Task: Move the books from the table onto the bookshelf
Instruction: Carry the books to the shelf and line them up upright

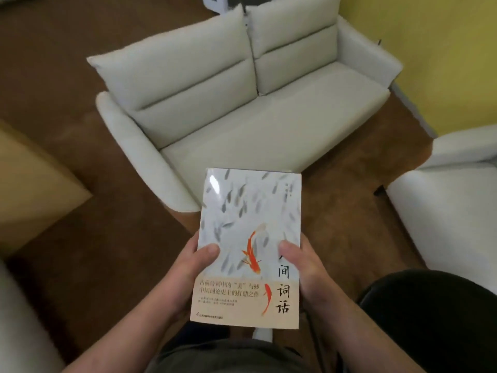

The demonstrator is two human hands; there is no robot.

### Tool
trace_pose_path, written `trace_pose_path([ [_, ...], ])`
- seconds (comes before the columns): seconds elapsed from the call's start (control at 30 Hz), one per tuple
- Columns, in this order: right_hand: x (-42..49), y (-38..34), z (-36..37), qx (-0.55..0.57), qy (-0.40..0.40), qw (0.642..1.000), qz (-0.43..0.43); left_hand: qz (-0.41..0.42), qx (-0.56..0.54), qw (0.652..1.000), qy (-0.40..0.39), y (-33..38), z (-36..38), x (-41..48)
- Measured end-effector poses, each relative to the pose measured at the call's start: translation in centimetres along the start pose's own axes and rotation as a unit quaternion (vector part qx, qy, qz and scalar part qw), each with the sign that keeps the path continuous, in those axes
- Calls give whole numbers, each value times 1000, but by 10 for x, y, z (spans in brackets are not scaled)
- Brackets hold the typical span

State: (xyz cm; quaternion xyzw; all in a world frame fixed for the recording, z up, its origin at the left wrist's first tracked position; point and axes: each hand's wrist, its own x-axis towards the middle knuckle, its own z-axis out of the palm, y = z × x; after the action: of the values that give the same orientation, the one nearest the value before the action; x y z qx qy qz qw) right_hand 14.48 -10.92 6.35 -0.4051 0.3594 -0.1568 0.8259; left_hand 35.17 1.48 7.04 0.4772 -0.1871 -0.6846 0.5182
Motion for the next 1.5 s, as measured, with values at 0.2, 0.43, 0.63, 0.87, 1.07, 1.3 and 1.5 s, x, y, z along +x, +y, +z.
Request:
trace_pose_path([
  [0.2, 39, 18, 76, -68, -73, 994, 41, 60, -61, 989, 119, -11, -54, -69],
  [0.43, 95, 45, 188, -134, -128, 981, 61, 104, -114, 967, 200, -3, -144, -132],
  [0.63, 148, 73, 302, -154, -169, 971, 63, 112, -123, 954, 250, 29, -243, -186],
  [0.87, 198, 86, 402, -136, -259, 950, 113, 132, -111, 942, 288, 73, -318, -231],
  [1.07, 247, 84, 447, -157, -262, 943, 132, 137, -160, 937, 278, 103, -372, -233],
  [1.3, 340, 77, 487, -159, -249, 947, 124, 111, -162, 931, 309, 153, -443, -197],
  [1.5, 441, 50, 512, -140, -222, 957, 125, 67, -180, 924, 332, 218, -520, -139],
])
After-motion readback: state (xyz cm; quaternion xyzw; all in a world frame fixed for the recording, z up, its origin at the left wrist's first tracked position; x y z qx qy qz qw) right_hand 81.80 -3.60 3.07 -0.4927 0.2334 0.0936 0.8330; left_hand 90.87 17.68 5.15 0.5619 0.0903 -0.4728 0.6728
